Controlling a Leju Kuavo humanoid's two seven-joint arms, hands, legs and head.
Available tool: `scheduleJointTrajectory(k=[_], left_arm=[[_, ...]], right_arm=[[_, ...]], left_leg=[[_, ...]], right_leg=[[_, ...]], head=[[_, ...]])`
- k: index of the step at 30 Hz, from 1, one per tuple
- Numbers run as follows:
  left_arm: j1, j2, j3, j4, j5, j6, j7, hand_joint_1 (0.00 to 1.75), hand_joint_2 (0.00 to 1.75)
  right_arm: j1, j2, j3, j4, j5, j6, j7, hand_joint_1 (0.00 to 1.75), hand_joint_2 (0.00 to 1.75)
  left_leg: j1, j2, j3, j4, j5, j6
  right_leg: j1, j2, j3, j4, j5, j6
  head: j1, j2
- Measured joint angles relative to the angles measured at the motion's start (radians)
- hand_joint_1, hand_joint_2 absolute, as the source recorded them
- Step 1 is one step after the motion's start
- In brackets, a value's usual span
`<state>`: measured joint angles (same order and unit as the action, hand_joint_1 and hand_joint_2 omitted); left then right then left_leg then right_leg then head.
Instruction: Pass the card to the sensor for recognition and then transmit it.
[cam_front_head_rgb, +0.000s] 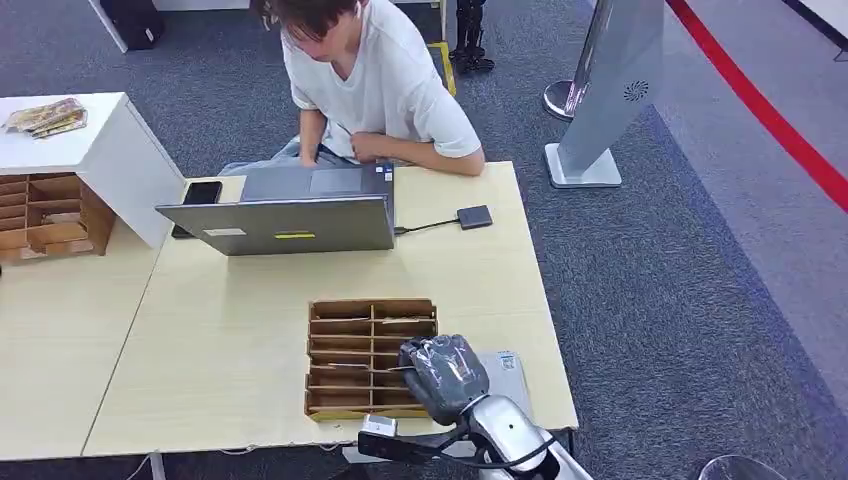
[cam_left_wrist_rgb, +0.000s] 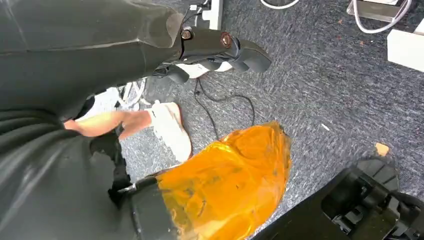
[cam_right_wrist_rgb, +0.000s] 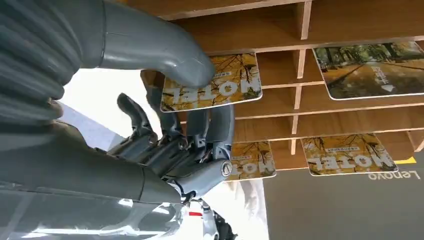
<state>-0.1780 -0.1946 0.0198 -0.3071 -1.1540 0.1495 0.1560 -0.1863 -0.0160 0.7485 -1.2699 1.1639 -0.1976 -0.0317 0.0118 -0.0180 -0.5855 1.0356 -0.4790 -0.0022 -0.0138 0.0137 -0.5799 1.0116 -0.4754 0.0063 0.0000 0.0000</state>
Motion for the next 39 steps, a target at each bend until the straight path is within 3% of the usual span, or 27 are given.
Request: scheduleJointTrajectory(k=[13,39], left_arm=[[0.000,0.000,0.000,0.000,0.006,0.000,0.000,0.00,0.00],[0.007,0.004,0.000,0.000,0.054,0.021,-0.002,0.00,0.00]], right_arm=[[0.000,0.003,0.000,0.005,0.018,-0.060,-0.017,1.75,1.75],[0.020,-0.008,-0.024,-0.317,0.040,-0.135,-0.056,1.71,1.75]], left_leg=[[0.000,0.000,0.000,0.000,0.000,0.000],[0.000,0.000,0.000,0.000,0.000,0.000]], right_leg=[[0.000,0.000,0.000,0.000,0.000,0.000],[0.000,0.000,0.000,0.000,0.000,0.000]], head=[[0.000,0.000],[0.000,0.000]])
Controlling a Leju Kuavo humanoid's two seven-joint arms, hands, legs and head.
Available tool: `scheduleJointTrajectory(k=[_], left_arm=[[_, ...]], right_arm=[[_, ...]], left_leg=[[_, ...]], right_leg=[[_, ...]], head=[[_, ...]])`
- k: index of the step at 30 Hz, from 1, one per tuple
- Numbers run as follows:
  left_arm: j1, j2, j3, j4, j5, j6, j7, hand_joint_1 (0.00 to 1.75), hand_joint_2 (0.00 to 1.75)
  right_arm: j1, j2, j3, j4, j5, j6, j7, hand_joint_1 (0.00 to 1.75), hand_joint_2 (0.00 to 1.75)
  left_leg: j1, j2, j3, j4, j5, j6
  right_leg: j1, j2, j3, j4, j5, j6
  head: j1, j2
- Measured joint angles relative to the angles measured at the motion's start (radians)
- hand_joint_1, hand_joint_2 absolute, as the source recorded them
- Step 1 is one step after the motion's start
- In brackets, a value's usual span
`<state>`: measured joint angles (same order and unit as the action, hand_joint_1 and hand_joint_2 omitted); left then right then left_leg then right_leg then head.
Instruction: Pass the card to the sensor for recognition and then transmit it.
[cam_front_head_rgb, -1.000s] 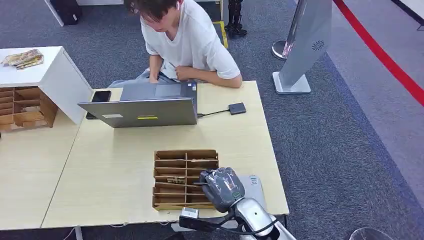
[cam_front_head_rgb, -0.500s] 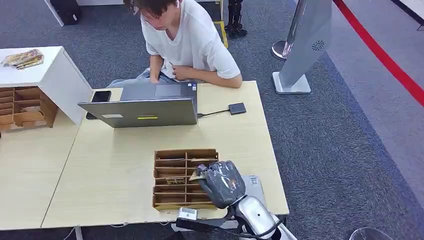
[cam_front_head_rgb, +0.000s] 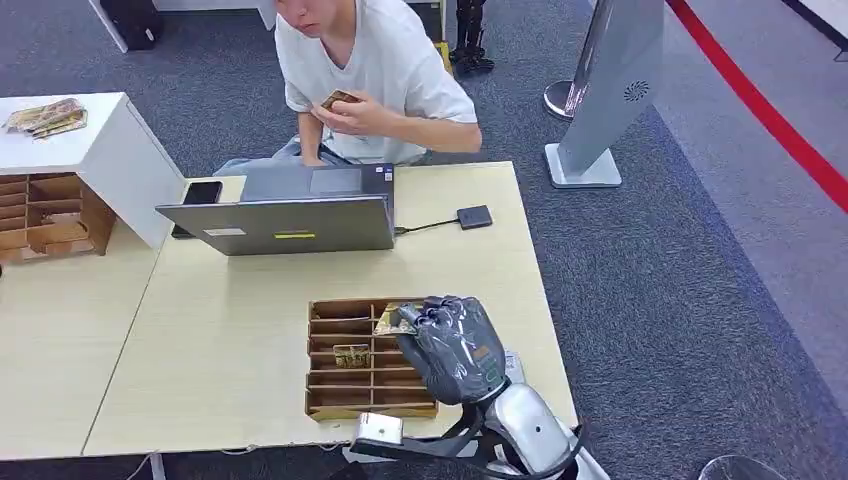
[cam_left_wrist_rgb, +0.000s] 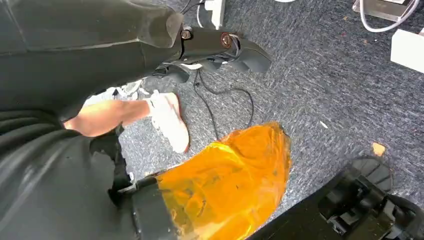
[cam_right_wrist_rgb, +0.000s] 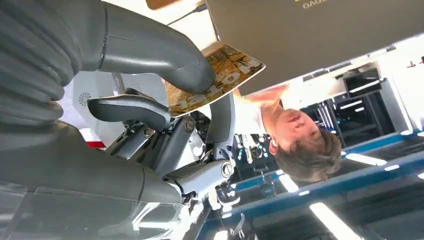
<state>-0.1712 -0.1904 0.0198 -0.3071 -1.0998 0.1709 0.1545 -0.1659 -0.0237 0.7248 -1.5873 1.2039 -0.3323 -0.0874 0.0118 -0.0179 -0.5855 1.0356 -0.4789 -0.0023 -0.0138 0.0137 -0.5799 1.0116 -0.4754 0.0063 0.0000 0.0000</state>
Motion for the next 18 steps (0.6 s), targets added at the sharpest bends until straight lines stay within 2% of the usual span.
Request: scheduleJointTrajectory(k=[12,18], left_arm=[[0.001,0.001,0.000,0.000,0.000,0.004,-0.003,0.00,0.00],[0.000,0.000,0.000,0.000,-0.019,-0.005,-0.008,0.00,0.00]], right_arm=[[0.000,-0.011,0.000,-0.066,-0.010,-0.031,-0.032,1.75,1.75],[-0.043,-0.013,-0.005,-0.078,-0.005,-0.028,-0.034,1.75,1.75]], left_leg=[[0.000,0.000,0.000,0.000,0.000,0.000],[0.000,0.000,0.000,0.000,0.000,0.000]], right_leg=[[0.000,0.000,0.000,0.000,0.000,0.000],[0.000,0.000,0.000,0.000,0.000,0.000]], head=[[0.000,0.000],[0.000,0.000]])
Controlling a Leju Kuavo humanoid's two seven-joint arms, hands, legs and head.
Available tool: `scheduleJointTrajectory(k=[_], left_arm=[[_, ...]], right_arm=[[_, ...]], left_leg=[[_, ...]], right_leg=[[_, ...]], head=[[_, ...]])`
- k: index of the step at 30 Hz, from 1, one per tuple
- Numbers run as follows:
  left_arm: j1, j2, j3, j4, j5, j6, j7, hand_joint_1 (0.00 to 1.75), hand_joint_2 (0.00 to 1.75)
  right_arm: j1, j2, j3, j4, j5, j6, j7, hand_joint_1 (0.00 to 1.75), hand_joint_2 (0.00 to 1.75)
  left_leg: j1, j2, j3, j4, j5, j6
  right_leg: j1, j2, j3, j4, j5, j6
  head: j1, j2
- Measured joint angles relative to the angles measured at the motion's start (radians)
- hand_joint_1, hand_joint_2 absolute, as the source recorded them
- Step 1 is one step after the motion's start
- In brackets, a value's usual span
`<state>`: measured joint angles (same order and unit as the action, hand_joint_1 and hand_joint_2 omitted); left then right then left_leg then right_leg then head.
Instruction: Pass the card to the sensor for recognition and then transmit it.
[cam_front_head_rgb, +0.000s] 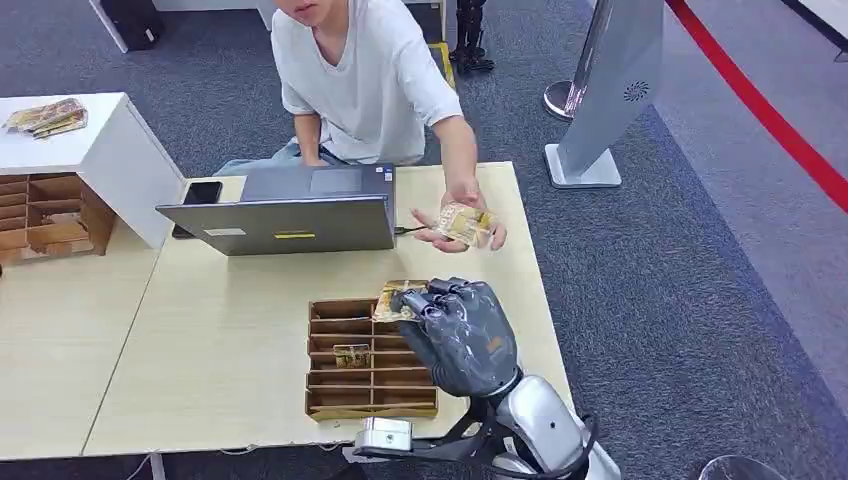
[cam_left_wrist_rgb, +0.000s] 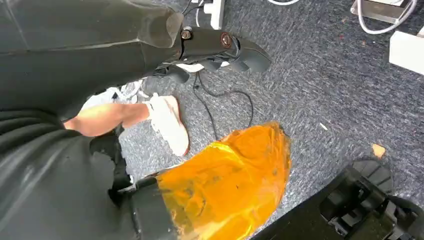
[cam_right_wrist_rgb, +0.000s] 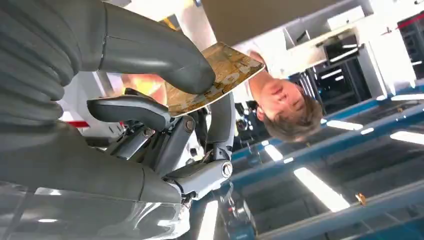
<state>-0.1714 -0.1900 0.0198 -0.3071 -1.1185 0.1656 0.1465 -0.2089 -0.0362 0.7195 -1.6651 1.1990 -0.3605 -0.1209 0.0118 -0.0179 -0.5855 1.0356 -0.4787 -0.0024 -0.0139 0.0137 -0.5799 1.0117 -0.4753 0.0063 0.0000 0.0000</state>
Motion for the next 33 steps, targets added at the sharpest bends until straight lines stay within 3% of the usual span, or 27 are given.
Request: scheduleJointTrajectory(k=[12,13,16,17,19,24,27,31,32,33], left_arm=[[-0.012,-0.011,-0.030,0.000,-0.047,-0.038,0.000,0.00,0.00],[-0.012,-0.011,-0.033,0.000,-0.049,-0.040,0.000,0.00,0.00],[-0.014,-0.012,-0.039,0.000,-0.055,-0.043,0.000,0.00,0.00],[-0.015,-0.013,-0.045,0.000,-0.055,-0.045,0.000,0.00,0.00],[-0.016,-0.013,-0.050,0.000,-0.056,-0.049,0.000,0.00,0.00],[-0.017,-0.013,-0.050,0.000,-0.056,-0.049,0.000,0.00,0.00],[-0.019,-0.014,-0.053,0.000,-0.057,-0.053,0.001,0.00,0.00],[-0.019,-0.014,-0.054,0.000,-0.057,-0.053,0.005,0.00,0.00],[-0.019,-0.014,-0.054,0.000,-0.056,-0.053,0.005,0.00,0.00],[-0.019,-0.014,-0.054,0.000,-0.056,-0.052,0.005,0.00,0.00]], right_arm=[[-0.136,0.003,-0.054,0.121,0.076,0.064,0.079,1.75,1.75],[-0.142,0.004,-0.056,0.135,0.080,0.067,0.084,1.61,1.75],[-0.157,0.010,-0.061,0.173,0.090,0.072,0.095,1.50,1.75],[-0.161,0.012,-0.062,0.187,0.092,0.076,0.100,1.38,1.75],[-0.167,0.016,-0.064,0.213,0.101,0.091,0.111,0.03,1.75],[-0.169,0.016,-0.064,0.215,0.101,0.092,0.111,0.03,1.75],[-0.185,0.024,-0.067,0.294,0.112,0.148,0.147,0.00,1.75],[-0.186,0.026,-0.068,0.309,0.115,0.152,0.151,0.00,1.75],[-0.186,0.026,-0.068,0.309,0.116,0.152,0.152,0.00,0.00],[-0.186,0.026,-0.068,0.309,0.117,0.152,0.153,0.00,0.00]], left_leg=[[0.000,0.000,0.000,0.000,0.001,-0.001],[0.000,0.000,0.000,0.000,0.001,-0.001],[0.000,0.000,0.000,0.000,0.001,-0.001],[0.000,0.000,0.000,0.000,0.001,-0.001],[0.000,0.000,0.000,0.000,0.001,-0.001],[0.000,0.000,0.000,0.000,0.001,-0.001],[0.000,0.000,0.000,0.000,0.001,-0.002],[0.000,-0.001,0.000,0.000,0.001,-0.002],[0.000,-0.001,0.000,0.000,0.001,-0.002],[0.000,0.000,0.000,0.000,0.001,-0.002]], right_leg=[[0.000,0.000,0.000,0.000,0.001,0.000],[0.000,0.000,0.000,0.000,0.001,0.000],[0.000,0.000,0.000,0.000,0.001,0.000],[0.000,0.000,0.000,0.000,0.001,0.000],[0.000,0.000,0.000,0.000,0.001,0.000],[0.000,0.000,0.000,0.000,0.001,0.000],[0.000,0.000,0.000,0.000,0.001,-0.001],[0.000,0.000,0.000,0.000,0.001,-0.001],[0.000,0.000,0.000,0.000,0.001,-0.001],[0.000,0.000,0.000,0.000,0.001,-0.001]], head=[[0.000,0.000],[0.000,0.000],[0.000,0.000],[0.000,0.000],[0.000,0.000],[0.000,0.000],[0.000,0.000],[0.000,0.000],[0.000,0.000],[0.000,0.000]])
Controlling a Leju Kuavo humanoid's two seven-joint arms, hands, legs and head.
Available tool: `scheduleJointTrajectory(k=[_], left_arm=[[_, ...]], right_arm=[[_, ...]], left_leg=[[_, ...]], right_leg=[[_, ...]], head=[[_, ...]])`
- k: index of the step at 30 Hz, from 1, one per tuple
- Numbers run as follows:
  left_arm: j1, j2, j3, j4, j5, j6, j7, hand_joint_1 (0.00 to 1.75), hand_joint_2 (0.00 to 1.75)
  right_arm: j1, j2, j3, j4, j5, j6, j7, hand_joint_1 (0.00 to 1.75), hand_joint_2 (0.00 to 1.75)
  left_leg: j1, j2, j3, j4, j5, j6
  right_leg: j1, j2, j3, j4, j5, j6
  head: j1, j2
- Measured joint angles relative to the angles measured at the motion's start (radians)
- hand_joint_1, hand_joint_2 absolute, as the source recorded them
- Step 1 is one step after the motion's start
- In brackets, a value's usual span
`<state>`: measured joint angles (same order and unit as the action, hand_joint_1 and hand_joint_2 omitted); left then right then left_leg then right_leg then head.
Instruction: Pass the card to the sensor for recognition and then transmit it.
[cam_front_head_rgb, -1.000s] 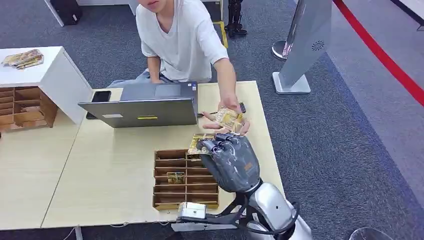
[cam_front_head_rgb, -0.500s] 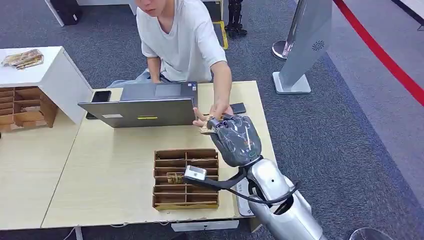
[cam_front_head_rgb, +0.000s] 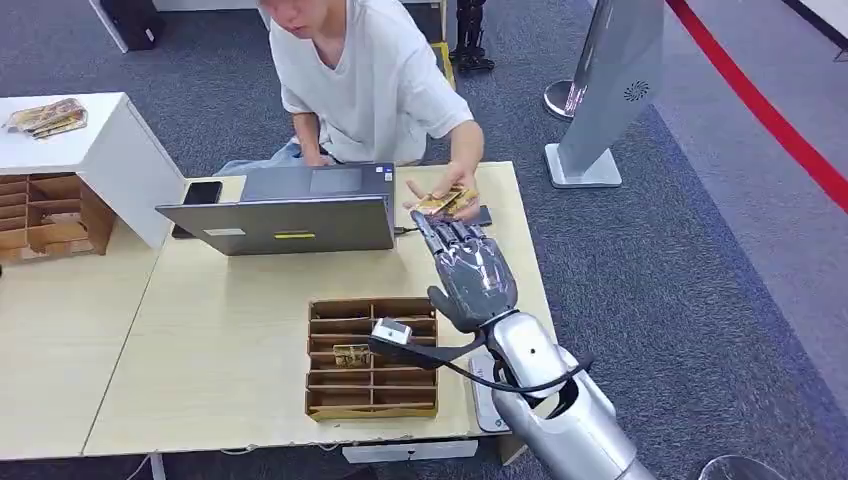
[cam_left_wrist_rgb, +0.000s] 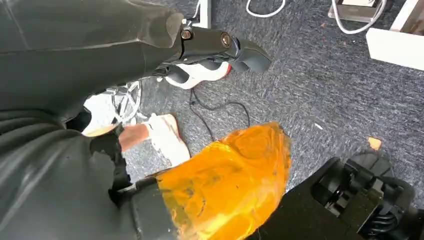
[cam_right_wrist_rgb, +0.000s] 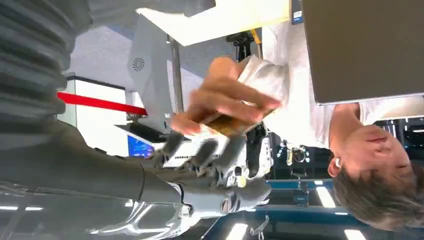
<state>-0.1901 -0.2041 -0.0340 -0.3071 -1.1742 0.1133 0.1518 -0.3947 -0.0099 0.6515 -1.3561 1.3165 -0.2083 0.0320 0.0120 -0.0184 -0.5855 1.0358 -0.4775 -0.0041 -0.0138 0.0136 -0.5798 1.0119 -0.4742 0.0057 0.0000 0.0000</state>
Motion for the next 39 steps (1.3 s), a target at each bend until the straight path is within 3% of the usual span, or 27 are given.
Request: scheduleJointTrajectory(k=[11,14,17,23,31,35,39], left_arm=[[0.002,0.000,0.000,0.000,0.016,0.011,0.003,0.00,0.00],[0.004,0.001,0.000,0.000,0.027,0.021,0.003,0.00,0.00],[0.011,0.003,0.001,0.000,0.042,0.034,0.003,0.00,0.00],[0.019,0.007,0.006,0.000,0.061,0.063,-0.008,0.00,0.00],[0.024,0.008,0.006,0.000,0.063,0.069,-0.010,0.00,0.00],[0.025,0.010,0.008,0.000,0.073,0.085,-0.020,0.00,0.00],[0.026,0.012,0.010,0.000,0.084,0.104,-0.031,0.00,0.00]], right_arm=[[0.029,0.000,-0.002,-0.070,-0.038,-0.040,-0.031,0.00,0.00],[0.060,0.002,-0.005,-0.115,-0.111,-0.058,-0.079,0.00,0.00],[0.117,0.015,-0.014,-0.181,-0.333,-0.042,-0.190,0.00,0.00],[0.225,0.030,-0.037,-0.319,-0.706,0.064,-0.343,0.00,0.00],[0.281,0.031,-0.058,-0.403,-0.804,0.103,-0.381,0.00,0.00],[0.319,0.027,-0.082,-0.424,-1.053,0.220,-0.464,0.00,0.00],[0.378,0.012,-0.107,-0.439,-1.242,0.358,-0.509,0.00,0.00]], left_leg=[[0.000,0.000,0.000,0.000,0.000,0.000],[0.000,0.000,0.000,0.000,0.000,0.000],[0.000,0.000,0.000,0.000,0.000,0.000],[0.000,-0.001,-0.001,0.000,0.000,0.000],[0.000,0.000,0.000,0.000,0.000,0.000],[0.000,-0.001,0.000,0.000,0.000,0.000],[0.000,0.000,0.000,0.000,0.000,0.000]], right_leg=[[0.000,0.000,0.000,0.000,0.000,0.000],[0.000,0.000,0.000,0.000,0.000,0.000],[0.000,0.000,0.000,0.000,0.000,0.000],[0.000,0.000,0.000,0.000,-0.001,0.000],[0.000,0.000,0.000,0.000,0.000,0.000],[0.000,0.000,0.000,0.000,0.000,0.000],[0.000,0.000,0.000,0.000,-0.001,0.000]], head=[[0.000,0.000],[0.000,0.000],[0.000,0.000],[0.000,0.000],[0.000,0.000],[0.000,0.000],[0.000,0.000]])
